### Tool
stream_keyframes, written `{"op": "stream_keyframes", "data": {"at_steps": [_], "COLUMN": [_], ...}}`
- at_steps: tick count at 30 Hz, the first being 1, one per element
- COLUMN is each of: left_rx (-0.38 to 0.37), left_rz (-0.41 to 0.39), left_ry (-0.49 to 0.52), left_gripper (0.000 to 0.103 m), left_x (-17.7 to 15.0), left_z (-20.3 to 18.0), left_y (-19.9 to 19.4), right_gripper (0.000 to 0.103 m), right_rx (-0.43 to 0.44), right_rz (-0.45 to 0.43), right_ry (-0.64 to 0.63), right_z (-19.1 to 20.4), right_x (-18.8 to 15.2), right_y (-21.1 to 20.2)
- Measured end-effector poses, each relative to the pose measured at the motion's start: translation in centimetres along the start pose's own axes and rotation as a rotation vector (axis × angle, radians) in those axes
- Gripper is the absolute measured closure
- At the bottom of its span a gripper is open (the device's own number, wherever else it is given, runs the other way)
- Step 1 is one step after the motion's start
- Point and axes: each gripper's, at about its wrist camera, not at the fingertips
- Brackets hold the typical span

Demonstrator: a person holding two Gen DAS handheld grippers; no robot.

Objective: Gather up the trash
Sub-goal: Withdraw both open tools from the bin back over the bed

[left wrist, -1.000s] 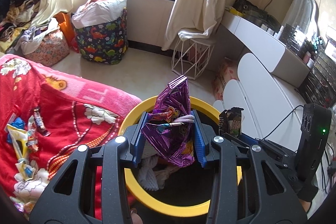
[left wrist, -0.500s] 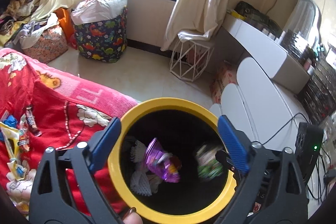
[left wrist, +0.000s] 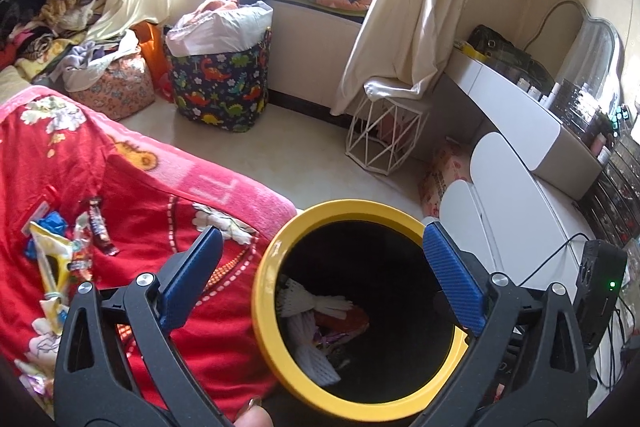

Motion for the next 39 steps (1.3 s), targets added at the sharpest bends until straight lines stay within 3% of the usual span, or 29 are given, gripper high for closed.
{"op": "stream_keyframes", "data": {"at_steps": [14, 39], "left_rx": [0.061, 0.179], "left_rz": [-0.069, -0.137], "left_ry": [-0.009, -0.112], "left_gripper": [0.011, 0.011], "left_x": [0.3, -0.1], "left_z": [3.0, 10.3], "left_y": [-3.0, -6.9], "right_gripper": [0.025, 0.024], "right_rx": [0.054, 0.154], "right_rz": [-0.037, 0.002], "right_ry": [-0.058, -0.211], "right_z": [4.7, 13.6], "right_x": [0.6, -1.2], "right_y": [-0.4, 0.8]}}
Point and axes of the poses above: each gripper's, at about its wrist camera, not at the fingertips, and y roughly the way its jaws point, z to its left, x to its top, and after that the axes turned 2 degrees about z, right-handed
